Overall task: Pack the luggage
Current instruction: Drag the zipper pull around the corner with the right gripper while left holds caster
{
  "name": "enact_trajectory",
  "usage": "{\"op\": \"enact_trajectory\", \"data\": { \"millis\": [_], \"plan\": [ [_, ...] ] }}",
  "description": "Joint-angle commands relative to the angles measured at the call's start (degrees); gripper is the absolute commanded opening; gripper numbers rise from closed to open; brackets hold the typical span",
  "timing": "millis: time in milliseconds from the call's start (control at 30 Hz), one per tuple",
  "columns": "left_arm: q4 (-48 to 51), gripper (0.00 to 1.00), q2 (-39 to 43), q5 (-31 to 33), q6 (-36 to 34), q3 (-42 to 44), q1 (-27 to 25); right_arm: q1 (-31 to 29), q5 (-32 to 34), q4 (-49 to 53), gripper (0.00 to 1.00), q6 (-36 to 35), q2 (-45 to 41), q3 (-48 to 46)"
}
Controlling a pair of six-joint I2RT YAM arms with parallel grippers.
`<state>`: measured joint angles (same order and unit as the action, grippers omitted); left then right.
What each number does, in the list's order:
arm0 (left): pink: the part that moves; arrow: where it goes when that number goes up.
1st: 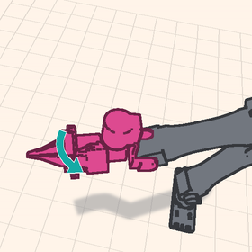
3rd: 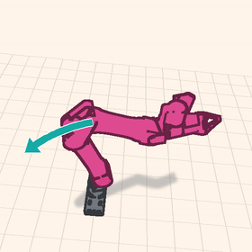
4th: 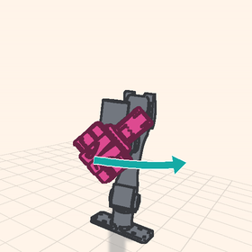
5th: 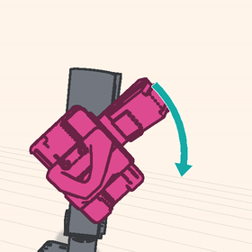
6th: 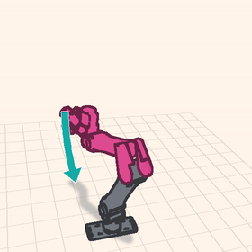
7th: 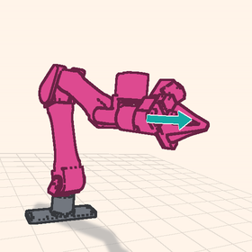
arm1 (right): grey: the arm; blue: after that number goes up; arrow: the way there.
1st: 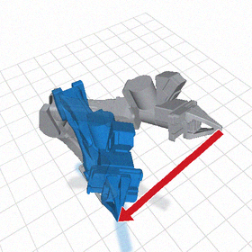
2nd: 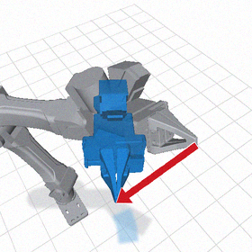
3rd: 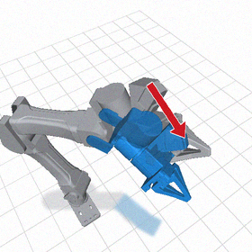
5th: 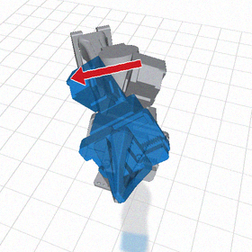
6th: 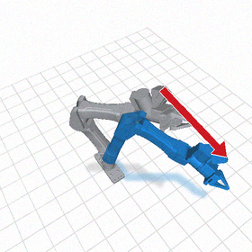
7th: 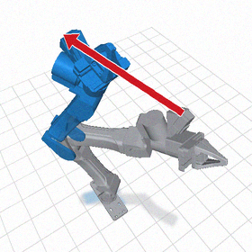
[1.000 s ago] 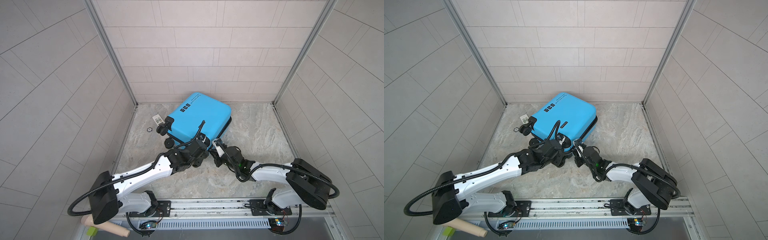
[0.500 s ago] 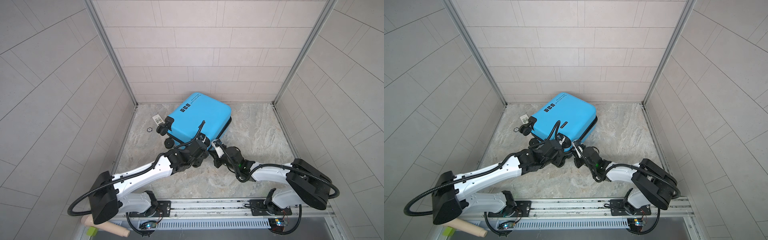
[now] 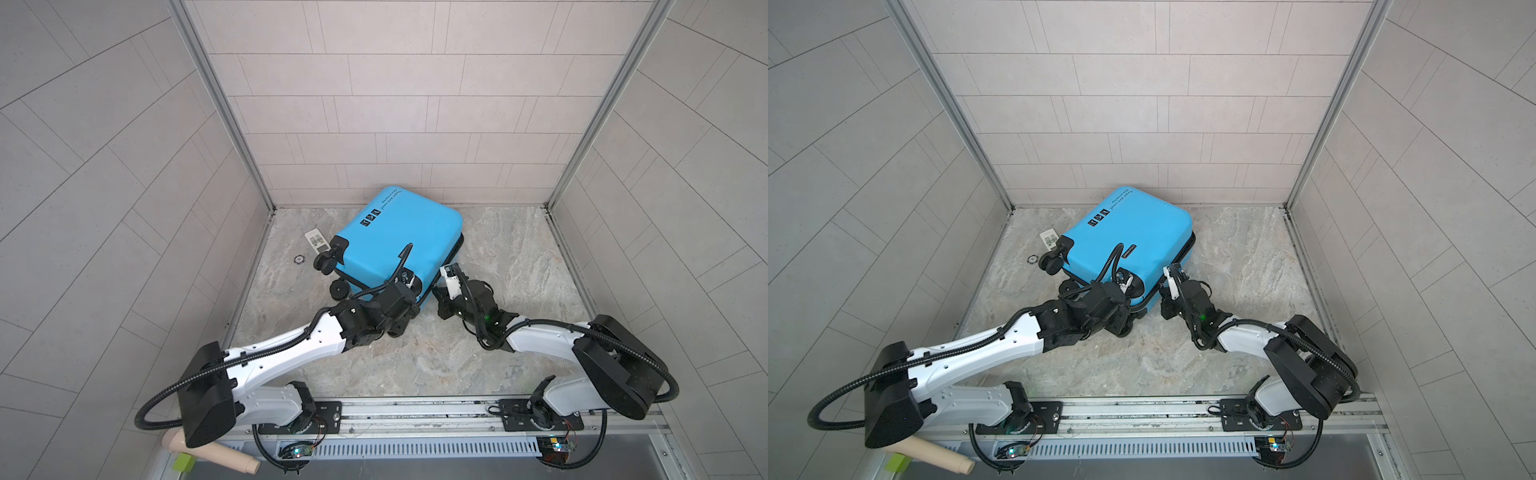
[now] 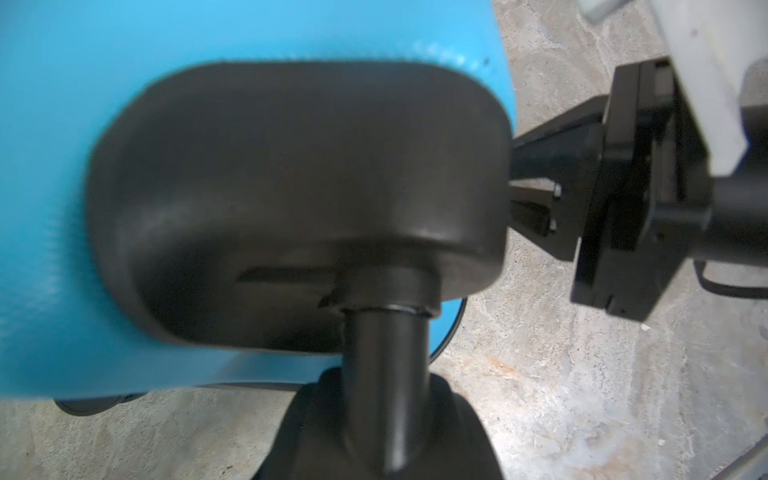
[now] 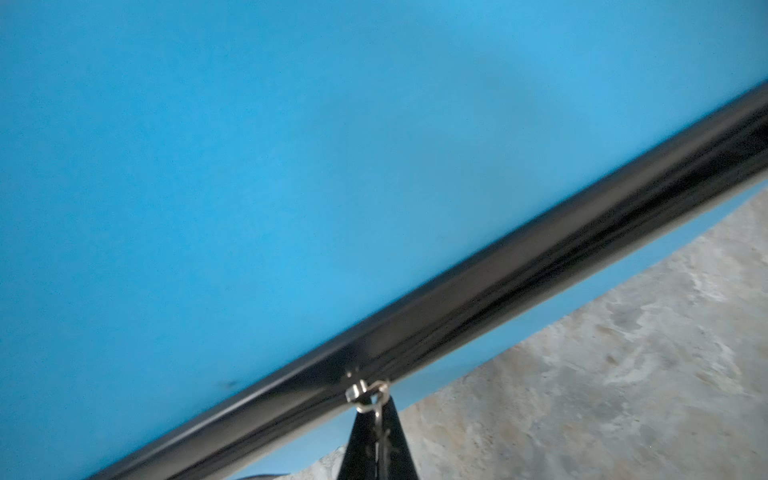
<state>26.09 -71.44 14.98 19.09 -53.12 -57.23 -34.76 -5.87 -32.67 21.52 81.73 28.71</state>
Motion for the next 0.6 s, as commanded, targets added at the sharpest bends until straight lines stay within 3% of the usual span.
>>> {"op": "enact_trajectory", "data": {
  "millis": [0,267,567],
  "plan": [
    [-3.3,0.00,5.6,0.6,0.0,-3.9,-1.1,4.8,4.7,1.7,0.00,1.7,-0.8,2.3],
    [2.2,0.00,5.3,-4.6,-1.0,-4.6,-3.4,19.4,2.3,6.1,0.00,0.0,8.6,15.3],
    [7.8,0.00,8.4,-11.6,-1.6,-2.7,-4.5,31.2,-4.2,11.9,0.00,-0.9,25.4,40.0]
  ]
}}
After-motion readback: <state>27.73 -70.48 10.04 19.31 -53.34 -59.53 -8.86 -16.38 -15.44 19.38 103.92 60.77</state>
